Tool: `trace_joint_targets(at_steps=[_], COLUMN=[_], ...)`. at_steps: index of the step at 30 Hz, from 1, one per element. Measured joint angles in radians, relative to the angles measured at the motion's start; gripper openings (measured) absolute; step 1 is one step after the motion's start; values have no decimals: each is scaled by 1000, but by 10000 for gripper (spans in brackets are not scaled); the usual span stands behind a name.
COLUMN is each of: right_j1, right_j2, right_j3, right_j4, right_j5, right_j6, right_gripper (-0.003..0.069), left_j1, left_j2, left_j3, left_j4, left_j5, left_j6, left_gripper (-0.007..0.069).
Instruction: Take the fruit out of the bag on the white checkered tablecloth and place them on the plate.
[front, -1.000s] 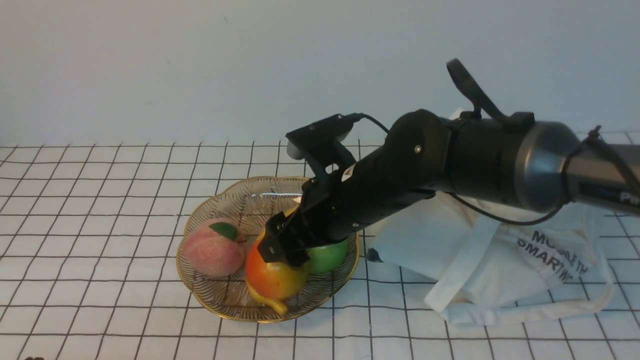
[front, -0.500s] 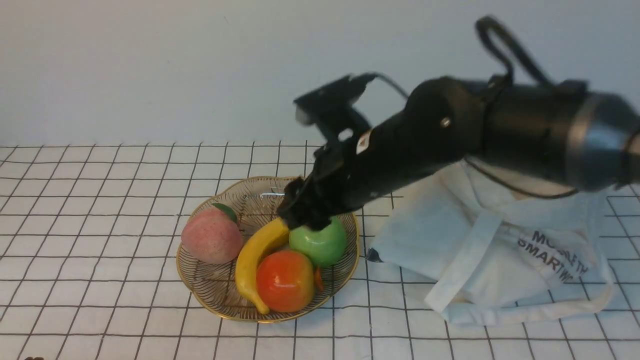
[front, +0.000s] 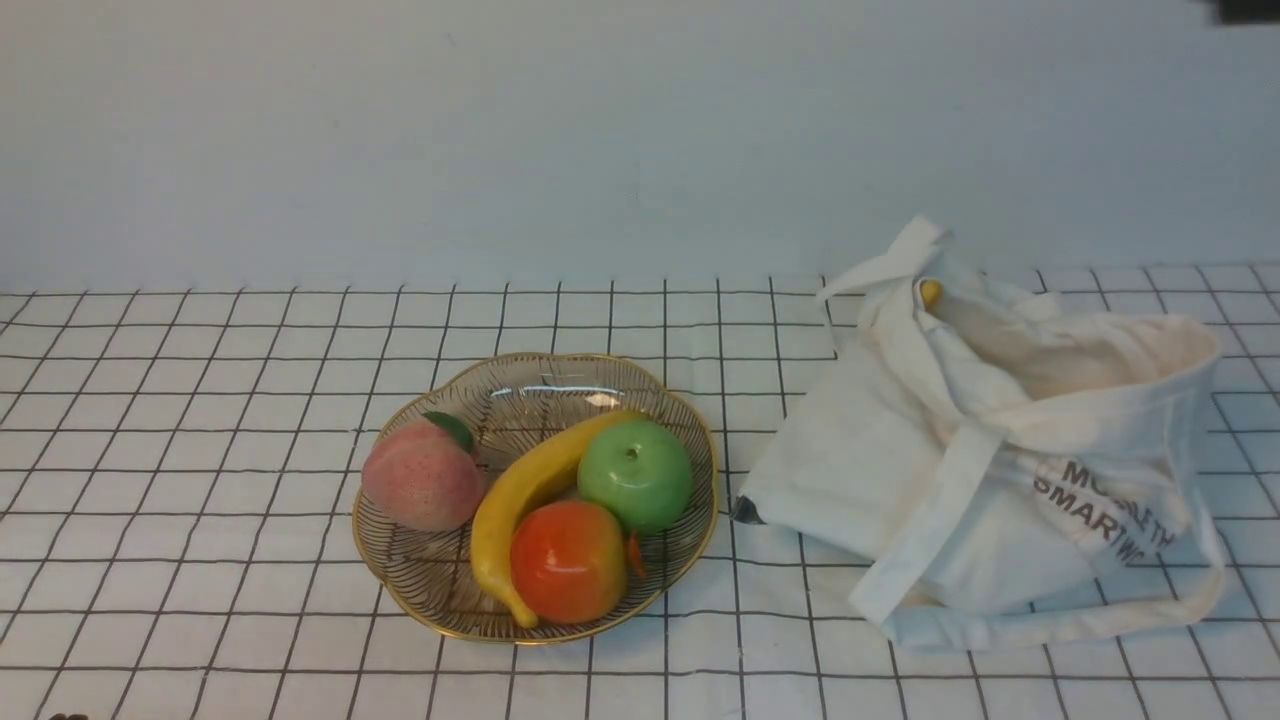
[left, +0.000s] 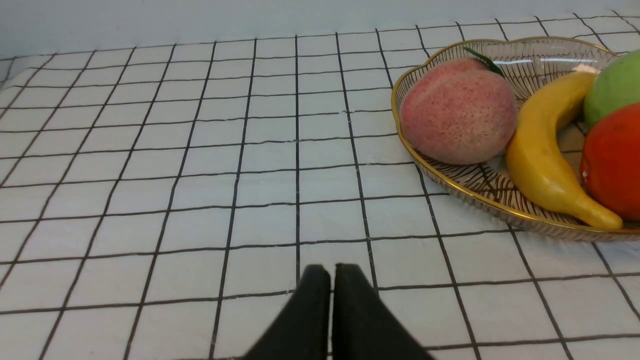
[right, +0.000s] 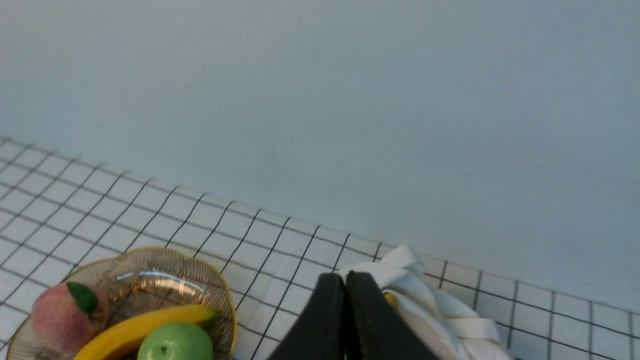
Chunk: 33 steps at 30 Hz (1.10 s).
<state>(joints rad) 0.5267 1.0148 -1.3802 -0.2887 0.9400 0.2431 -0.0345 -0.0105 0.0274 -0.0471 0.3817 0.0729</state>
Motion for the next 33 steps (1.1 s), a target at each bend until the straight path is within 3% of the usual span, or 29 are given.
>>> trace_joint_targets(at_steps=[10,19,33], right_j1=[0,0,0], right_j2=[-490,-859,-901], right_j3=[377,685,748], right_j4=[-39,-72,-71], right_j5=[-10,-244,-332], right_j6=[78,118,140], right_gripper=[-14,-14,-14], left_j1=[0,0,0], left_j2=[0,0,0], left_j3=[0,0,0], left_j4=[0,0,0], left_j5=[0,0,0], left_j6=[0,0,0], left_gripper=[-8,-8,-8])
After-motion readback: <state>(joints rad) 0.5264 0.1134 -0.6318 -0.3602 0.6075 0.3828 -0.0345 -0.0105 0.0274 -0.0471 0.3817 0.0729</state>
